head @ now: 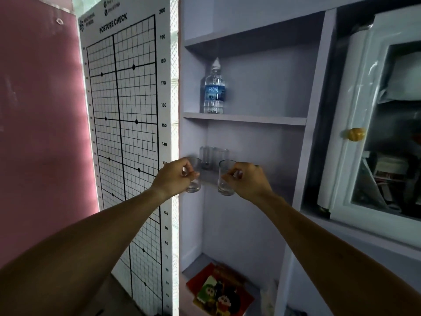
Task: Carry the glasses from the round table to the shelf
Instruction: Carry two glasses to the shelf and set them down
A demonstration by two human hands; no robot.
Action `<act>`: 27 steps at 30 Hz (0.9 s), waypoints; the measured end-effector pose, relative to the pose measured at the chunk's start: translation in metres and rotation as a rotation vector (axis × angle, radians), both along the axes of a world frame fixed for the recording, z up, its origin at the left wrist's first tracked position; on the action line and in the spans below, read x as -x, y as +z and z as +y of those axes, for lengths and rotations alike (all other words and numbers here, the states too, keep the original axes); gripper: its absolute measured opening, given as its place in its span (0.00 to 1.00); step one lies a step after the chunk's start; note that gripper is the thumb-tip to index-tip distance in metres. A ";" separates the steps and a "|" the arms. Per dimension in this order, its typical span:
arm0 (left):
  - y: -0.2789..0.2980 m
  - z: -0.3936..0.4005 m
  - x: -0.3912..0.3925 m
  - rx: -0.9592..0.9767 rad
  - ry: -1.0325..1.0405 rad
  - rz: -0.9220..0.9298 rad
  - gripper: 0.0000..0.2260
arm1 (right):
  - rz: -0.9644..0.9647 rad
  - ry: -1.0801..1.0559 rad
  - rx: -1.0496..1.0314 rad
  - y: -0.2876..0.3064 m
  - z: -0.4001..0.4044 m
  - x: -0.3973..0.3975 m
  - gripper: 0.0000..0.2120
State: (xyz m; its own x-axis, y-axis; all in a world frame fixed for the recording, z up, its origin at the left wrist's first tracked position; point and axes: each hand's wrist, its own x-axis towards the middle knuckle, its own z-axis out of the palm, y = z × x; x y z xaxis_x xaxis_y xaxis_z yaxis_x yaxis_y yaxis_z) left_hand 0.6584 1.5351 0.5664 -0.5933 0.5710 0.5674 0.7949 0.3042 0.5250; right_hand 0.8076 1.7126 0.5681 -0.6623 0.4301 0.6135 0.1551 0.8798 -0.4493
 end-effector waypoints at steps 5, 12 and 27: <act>-0.002 0.031 0.029 0.012 -0.013 -0.004 0.09 | 0.049 -0.006 0.020 -0.003 0.022 0.028 0.10; 0.002 0.067 0.063 0.016 -0.054 -0.004 0.09 | 0.087 0.021 0.060 -0.004 0.045 0.058 0.08; -0.003 0.092 0.119 -0.027 0.037 0.287 0.24 | 0.214 0.004 0.206 -0.013 0.063 0.120 0.22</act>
State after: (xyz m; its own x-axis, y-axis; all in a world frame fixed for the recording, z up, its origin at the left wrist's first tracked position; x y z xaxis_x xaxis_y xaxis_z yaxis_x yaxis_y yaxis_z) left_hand 0.5398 1.6271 0.5630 -0.4266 0.5339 0.7300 0.9006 0.3249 0.2887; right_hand 0.6877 1.7758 0.5555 -0.5291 0.5580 0.6393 0.0345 0.7669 -0.6408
